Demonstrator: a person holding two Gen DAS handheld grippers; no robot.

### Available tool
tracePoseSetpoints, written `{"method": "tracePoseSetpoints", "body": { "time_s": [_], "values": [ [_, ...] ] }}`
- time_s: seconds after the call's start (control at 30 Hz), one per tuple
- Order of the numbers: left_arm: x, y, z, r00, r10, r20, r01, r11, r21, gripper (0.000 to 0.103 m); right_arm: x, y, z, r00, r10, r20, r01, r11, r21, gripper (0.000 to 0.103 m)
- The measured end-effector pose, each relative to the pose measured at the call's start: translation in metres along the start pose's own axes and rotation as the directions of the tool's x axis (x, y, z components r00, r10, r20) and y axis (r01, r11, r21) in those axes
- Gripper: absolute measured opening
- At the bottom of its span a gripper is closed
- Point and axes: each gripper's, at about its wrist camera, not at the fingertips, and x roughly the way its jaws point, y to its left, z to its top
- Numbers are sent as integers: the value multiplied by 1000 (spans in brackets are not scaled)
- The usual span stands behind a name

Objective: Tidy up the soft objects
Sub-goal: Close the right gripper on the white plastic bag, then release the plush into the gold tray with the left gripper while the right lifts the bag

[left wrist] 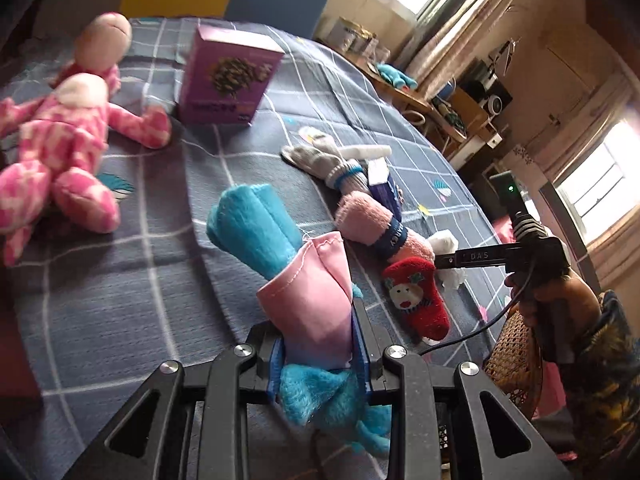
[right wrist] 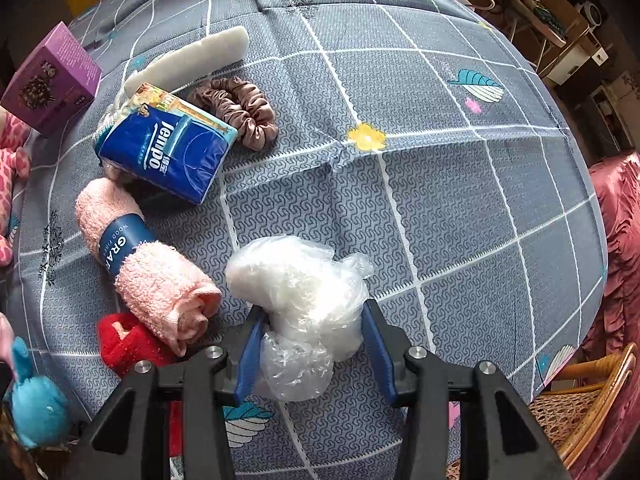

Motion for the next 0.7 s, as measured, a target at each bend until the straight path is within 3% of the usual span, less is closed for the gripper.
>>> {"method": "tracePoseSetpoints", "body": {
  "time_s": [0.2,0.4,0.53,0.7],
  "values": [
    [-34,8,-11,995,32,91,-34,999,17,29,-11,-6,-8,999,-16,47,15,1000,16,40],
    [-66,16,-20,987,37,157,-39,999,13,29,-38,-15,-16,986,2,169,-13,998,63,39],
    [-92,30,-26,978,53,202,-50,999,-19,29,-65,2,-24,959,1,284,-8,1000,22,39],
    [-135,59,-34,954,117,277,-91,990,-106,29,-100,55,-30,914,144,380,-96,985,-142,39]
  ]
}}
